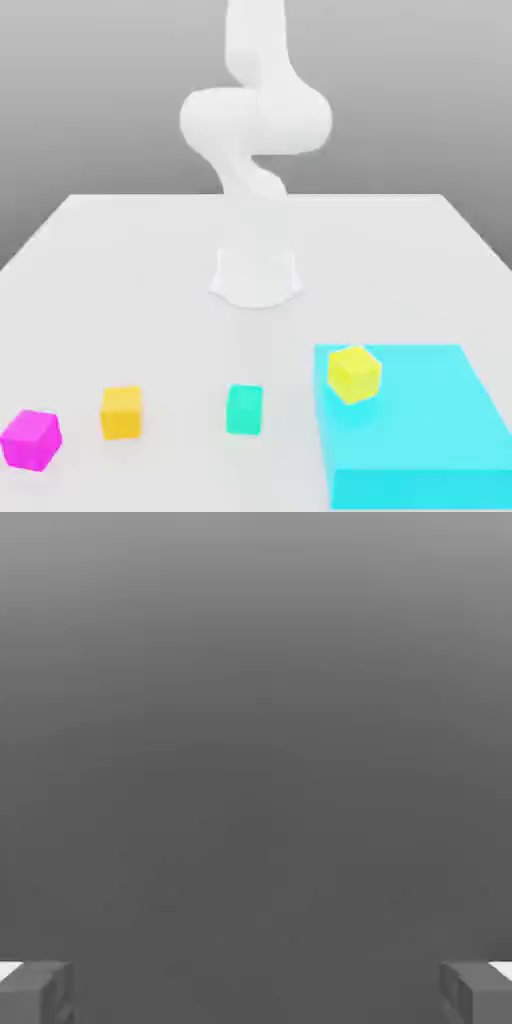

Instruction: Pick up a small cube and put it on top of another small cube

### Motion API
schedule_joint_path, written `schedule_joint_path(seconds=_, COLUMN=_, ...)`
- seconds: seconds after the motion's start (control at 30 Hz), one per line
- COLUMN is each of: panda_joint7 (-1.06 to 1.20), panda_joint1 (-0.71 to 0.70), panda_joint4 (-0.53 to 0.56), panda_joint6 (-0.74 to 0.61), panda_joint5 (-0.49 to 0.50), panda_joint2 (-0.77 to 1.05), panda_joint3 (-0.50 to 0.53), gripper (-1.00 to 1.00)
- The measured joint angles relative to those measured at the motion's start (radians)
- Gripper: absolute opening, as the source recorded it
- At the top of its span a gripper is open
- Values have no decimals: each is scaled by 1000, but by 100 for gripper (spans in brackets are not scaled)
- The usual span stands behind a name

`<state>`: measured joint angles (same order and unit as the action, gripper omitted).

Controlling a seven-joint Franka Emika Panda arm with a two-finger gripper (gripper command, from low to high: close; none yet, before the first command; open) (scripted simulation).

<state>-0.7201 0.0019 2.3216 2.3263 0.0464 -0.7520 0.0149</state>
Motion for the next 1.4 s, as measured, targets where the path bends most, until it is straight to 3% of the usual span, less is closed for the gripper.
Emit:
schedule_joint_path(seconds=0.43, panda_joint7=450, panda_joint1=18, panda_joint4=109, panda_joint6=125, panda_joint5=200, panda_joint2=248, panda_joint3=139, gripper=0)
schedule_joint_path(seconds=0.83, panda_joint7=943, panda_joint1=40, panda_joint4=210, panda_joint6=249, panda_joint5=267, panda_joint2=470, panda_joint3=318, gripper=0)
schedule_joint_path(seconds=1.13, panda_joint7=1404, panda_joint1=69, panda_joint4=292, panda_joint6=359, panda_joint5=189, panda_joint2=642, panda_joint3=452, gripper=0)
schedule_joint_path(seconds=1.4, panda_joint7=1942, panda_joint1=31, panda_joint4=366, panda_joint6=458, panda_joint5=-58, panda_joint2=805, panda_joint3=458, gripper=0)
